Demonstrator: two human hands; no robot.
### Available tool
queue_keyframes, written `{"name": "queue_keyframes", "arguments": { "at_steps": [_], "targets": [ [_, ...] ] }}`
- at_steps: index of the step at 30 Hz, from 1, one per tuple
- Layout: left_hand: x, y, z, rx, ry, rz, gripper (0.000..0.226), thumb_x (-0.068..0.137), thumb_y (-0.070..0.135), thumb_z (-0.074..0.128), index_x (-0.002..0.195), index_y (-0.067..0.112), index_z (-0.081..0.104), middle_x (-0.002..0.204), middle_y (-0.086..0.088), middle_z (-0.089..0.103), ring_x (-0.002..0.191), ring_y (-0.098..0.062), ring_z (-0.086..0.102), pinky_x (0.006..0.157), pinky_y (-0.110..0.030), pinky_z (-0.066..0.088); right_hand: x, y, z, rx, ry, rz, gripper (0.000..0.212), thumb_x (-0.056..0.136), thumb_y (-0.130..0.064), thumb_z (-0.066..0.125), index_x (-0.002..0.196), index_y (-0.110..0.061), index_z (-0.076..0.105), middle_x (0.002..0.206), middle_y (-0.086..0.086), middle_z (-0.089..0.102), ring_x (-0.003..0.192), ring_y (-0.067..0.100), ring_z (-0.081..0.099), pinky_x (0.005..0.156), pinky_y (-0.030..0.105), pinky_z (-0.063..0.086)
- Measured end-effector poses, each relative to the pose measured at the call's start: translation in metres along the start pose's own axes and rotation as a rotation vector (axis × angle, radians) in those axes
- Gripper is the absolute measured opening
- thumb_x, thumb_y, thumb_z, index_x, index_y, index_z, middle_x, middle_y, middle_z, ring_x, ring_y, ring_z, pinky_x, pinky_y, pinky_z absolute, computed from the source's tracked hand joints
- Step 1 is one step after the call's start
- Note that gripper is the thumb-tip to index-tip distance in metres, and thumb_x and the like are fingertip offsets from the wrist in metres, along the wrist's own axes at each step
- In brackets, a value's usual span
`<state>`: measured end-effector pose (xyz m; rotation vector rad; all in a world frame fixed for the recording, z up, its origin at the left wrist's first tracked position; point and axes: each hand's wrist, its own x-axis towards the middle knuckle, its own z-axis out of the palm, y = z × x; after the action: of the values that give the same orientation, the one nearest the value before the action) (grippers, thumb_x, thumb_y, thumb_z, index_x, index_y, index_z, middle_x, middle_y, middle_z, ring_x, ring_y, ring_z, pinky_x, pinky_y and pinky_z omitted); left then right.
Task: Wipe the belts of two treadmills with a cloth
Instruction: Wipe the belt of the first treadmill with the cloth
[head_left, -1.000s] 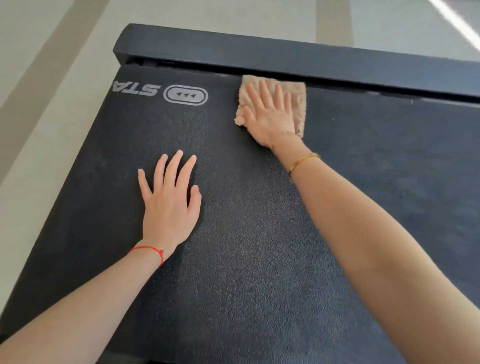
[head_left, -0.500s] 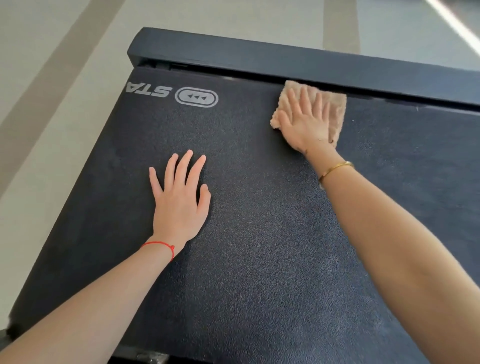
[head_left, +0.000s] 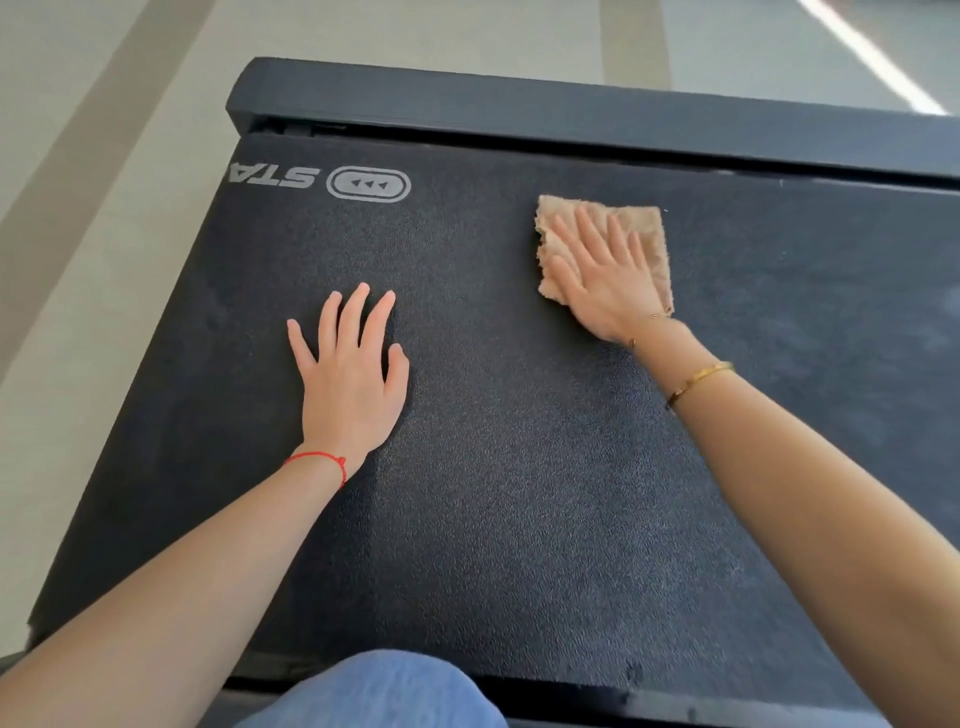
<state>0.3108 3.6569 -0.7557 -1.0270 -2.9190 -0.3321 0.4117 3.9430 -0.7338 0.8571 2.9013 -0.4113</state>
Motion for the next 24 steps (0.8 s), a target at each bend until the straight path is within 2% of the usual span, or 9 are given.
{"name": "queue_keyframes", "arguments": {
  "at_steps": [6, 11, 13, 15, 18, 20, 24],
  "targets": [
    [-0.001, 0.002, -0.001, 0.011, 0.002, 0.001, 0.054, 0.100, 0.033, 0.036, 0.154, 0.026, 0.031, 0.162, -0.002, 0.028, 0.151, -0.027, 0.020, 0.118, -0.067, 0.011, -0.082, -0.037, 0.022, 0.055, -0.012, -0.228, 0.054, 0.104, -0.051, 0.011, 0.156, -0.040, 0.002, 0.164, -0.012, -0.006, 0.151, 0.019, -0.016, 0.121, 0.040, -0.014],
    [-0.001, 0.001, -0.002, 0.003, 0.006, 0.009, 0.054, 0.101, 0.033, 0.036, 0.154, 0.025, 0.031, 0.162, -0.003, 0.028, 0.151, -0.028, 0.019, 0.118, -0.067, 0.011, -0.132, -0.033, 0.032, 0.001, -0.033, -0.399, 0.053, 0.104, -0.053, 0.013, 0.155, -0.044, 0.000, 0.164, -0.017, -0.004, 0.151, 0.015, -0.015, 0.122, 0.038, -0.013],
    [-0.001, 0.001, -0.002, 0.004, 0.008, 0.012, 0.054, 0.101, 0.032, 0.036, 0.154, 0.025, 0.031, 0.162, -0.003, 0.028, 0.151, -0.028, 0.019, 0.118, -0.067, 0.010, -0.115, -0.022, 0.027, -0.021, 0.000, -0.331, 0.056, 0.103, -0.055, 0.017, 0.155, -0.043, 0.002, 0.164, -0.015, -0.002, 0.152, 0.018, -0.011, 0.123, 0.042, -0.009],
    [-0.001, 0.001, -0.002, 0.002, 0.005, 0.015, 0.053, 0.101, 0.032, 0.037, 0.154, 0.025, 0.031, 0.162, -0.004, 0.028, 0.151, -0.028, 0.019, 0.118, -0.068, 0.010, -0.088, -0.016, 0.018, -0.018, 0.017, -0.153, 0.058, 0.102, -0.055, 0.020, 0.156, -0.041, 0.002, 0.165, -0.012, -0.003, 0.152, 0.021, -0.010, 0.123, 0.047, -0.006],
    [-0.001, 0.002, -0.002, -0.011, 0.007, 0.016, 0.053, 0.101, 0.031, 0.037, 0.154, 0.025, 0.032, 0.162, -0.004, 0.028, 0.151, -0.029, 0.019, 0.117, -0.068, 0.009, -0.076, -0.026, 0.017, -0.011, 0.019, -0.019, 0.056, 0.104, -0.051, 0.017, 0.156, -0.039, -0.001, 0.165, -0.009, -0.006, 0.151, 0.024, -0.013, 0.122, 0.046, -0.009],
    [-0.002, 0.002, -0.002, -0.014, 0.010, 0.011, 0.053, 0.101, 0.031, 0.037, 0.154, 0.025, 0.032, 0.162, -0.003, 0.027, 0.151, -0.029, 0.019, 0.117, -0.068, 0.009, -0.100, -0.044, 0.026, -0.028, 0.015, -0.105, 0.055, 0.105, -0.048, 0.016, 0.156, -0.037, -0.001, 0.165, -0.008, -0.005, 0.151, 0.025, -0.014, 0.122, 0.045, -0.011],
    [-0.002, 0.002, -0.002, -0.014, 0.012, 0.016, 0.053, 0.101, 0.030, 0.038, 0.153, 0.024, 0.032, 0.161, -0.004, 0.028, 0.150, -0.029, 0.020, 0.117, -0.069, 0.010, -0.179, -0.074, 0.047, -0.040, -0.006, -0.390, 0.054, 0.106, -0.046, 0.018, 0.157, -0.035, 0.003, 0.165, -0.010, 0.000, 0.152, 0.025, -0.011, 0.122, 0.045, -0.011]
  ]
}}
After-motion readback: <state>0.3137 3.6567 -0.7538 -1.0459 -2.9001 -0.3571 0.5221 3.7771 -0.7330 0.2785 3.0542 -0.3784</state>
